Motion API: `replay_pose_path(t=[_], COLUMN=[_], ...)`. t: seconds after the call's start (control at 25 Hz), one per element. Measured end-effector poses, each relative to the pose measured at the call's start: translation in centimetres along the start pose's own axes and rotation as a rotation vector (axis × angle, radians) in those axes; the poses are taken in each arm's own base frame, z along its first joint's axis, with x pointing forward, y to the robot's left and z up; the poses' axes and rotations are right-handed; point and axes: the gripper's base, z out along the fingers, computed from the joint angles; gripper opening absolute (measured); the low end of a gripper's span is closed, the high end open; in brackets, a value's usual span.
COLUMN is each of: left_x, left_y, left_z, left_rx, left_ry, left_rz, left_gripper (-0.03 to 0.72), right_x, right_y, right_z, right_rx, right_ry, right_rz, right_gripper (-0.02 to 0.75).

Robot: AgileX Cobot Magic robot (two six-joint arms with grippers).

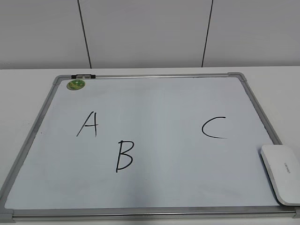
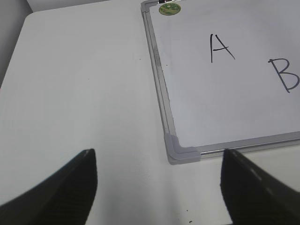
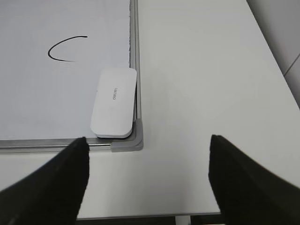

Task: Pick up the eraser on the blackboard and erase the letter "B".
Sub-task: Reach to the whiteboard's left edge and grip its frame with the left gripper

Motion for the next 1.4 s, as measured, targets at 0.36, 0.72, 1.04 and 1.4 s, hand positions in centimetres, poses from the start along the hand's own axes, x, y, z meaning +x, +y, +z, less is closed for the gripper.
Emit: replay_pose_path(t=[0.36, 0.72, 1.04, 1.4], left_x=[0.0, -0.6, -5.6, -11.2], left_y=[0.0, -0.3, 0.5, 1.8], left_z=[0.0, -0.4, 2.7, 11.5], left_rx=[0.002, 0.032, 0.055, 0.076], left_ry=[0.0, -0.013, 0.119, 0.284], left_rz=[-0.001, -0.015, -0.051, -0.123], left_gripper=[0.607, 0.587, 0.584, 0.583], right_x=[0.0, 0.0, 0.0, 0.0], right_y=[0.0, 0.0, 0.0, 0.0], right_z=[0.0, 0.0, 0.0, 0.0], right_rx=[0.0, 0.0, 0.0, 0.0], right_ry=[0.0, 0.0, 0.0, 0.0], right_rz=[0.0, 0.0, 0.0, 0.0], right_gripper=[0.589, 0.589, 0.589, 0.589])
